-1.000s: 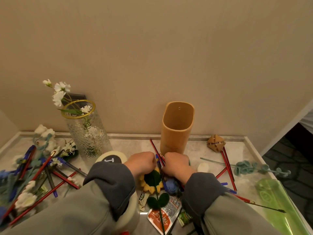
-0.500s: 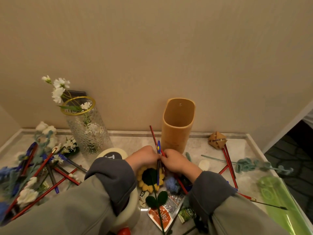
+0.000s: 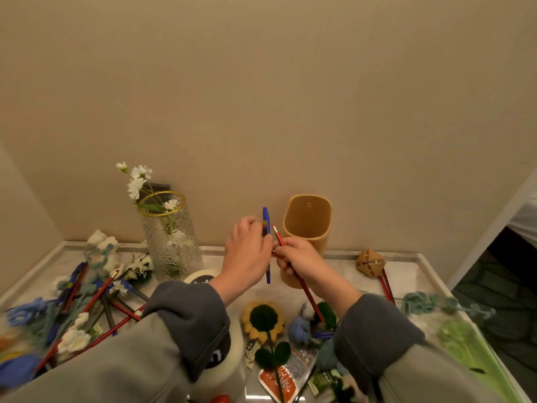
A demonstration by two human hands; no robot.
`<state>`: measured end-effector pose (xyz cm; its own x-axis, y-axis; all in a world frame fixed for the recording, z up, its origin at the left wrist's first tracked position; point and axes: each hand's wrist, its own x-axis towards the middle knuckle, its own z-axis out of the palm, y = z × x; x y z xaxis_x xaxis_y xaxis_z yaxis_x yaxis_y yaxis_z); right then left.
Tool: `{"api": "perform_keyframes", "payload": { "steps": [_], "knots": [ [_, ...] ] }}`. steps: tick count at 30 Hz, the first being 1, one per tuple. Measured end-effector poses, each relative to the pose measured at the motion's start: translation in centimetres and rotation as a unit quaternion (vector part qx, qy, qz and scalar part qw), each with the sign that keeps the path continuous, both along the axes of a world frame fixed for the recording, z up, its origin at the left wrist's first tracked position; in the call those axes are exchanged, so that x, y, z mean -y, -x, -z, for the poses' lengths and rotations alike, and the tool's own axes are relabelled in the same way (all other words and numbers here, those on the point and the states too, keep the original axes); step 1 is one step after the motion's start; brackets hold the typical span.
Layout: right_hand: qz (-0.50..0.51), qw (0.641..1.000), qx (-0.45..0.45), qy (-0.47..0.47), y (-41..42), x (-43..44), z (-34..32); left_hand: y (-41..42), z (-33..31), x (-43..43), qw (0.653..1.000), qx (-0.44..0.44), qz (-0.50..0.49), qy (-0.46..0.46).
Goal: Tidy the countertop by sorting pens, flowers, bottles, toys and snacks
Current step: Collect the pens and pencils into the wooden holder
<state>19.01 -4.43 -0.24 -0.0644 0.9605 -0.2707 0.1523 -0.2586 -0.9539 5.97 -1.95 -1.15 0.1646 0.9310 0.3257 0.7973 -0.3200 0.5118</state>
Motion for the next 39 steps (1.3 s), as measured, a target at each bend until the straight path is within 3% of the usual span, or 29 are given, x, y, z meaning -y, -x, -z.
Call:
{"api": "perform_keyframes", "payload": {
  "steps": [6,9,12,14,16,20,26,32,35,39],
  "knots": [
    [0.036,0.968,-0.243,0.05,-0.5,0.8,-3.2,0.1,-2.0,1.7,0.995,0.066,0.068,0.041],
    [0.082,0.946,-0.312,0.016,-0.6,0.5,-4.5,-0.7,-2.7,1.8,0.987,0.13,0.081,0.047],
    [0.143,0.939,-0.306,-0.069,-0.9,0.2,-6.1,-2.4,-4.0,1.5,0.963,0.234,0.113,0.074],
    [0.175,0.946,-0.236,-0.135,-1.2,0.1,-7.0,-3.6,-5.0,1.3,0.946,0.284,0.131,0.08],
    [0.176,0.954,-0.163,-0.182,-1.5,-0.1,-7.9,-4.7,-6.2,0.9,0.931,0.324,0.143,0.089],
    [0.161,0.949,-0.14,-0.231,-3.4,-0.9,-9.7,-6.2,-8.6,-0.8,0.918,0.369,0.126,0.076],
    [0.168,0.942,-0.144,-0.252,-5.8,-2.8,-10.5,-7.8,-9.1,-3.4,0.913,0.385,0.123,0.063],
    [0.213,0.947,-0.139,-0.196,-6.6,-4.2,-6.1,-8.9,-5.1,-5.0,0.917,0.363,0.119,0.116],
    [0.224,0.953,-0.115,-0.169,-6.6,-3.8,-3.5,-8.4,-2.5,-5.4,0.938,0.297,0.123,0.129],
    [0.235,0.954,-0.057,-0.175,-6.6,-3.2,-1.4,-7.3,-1.0,-4.8,0.982,0.12,0.132,0.059]
  ]
}}
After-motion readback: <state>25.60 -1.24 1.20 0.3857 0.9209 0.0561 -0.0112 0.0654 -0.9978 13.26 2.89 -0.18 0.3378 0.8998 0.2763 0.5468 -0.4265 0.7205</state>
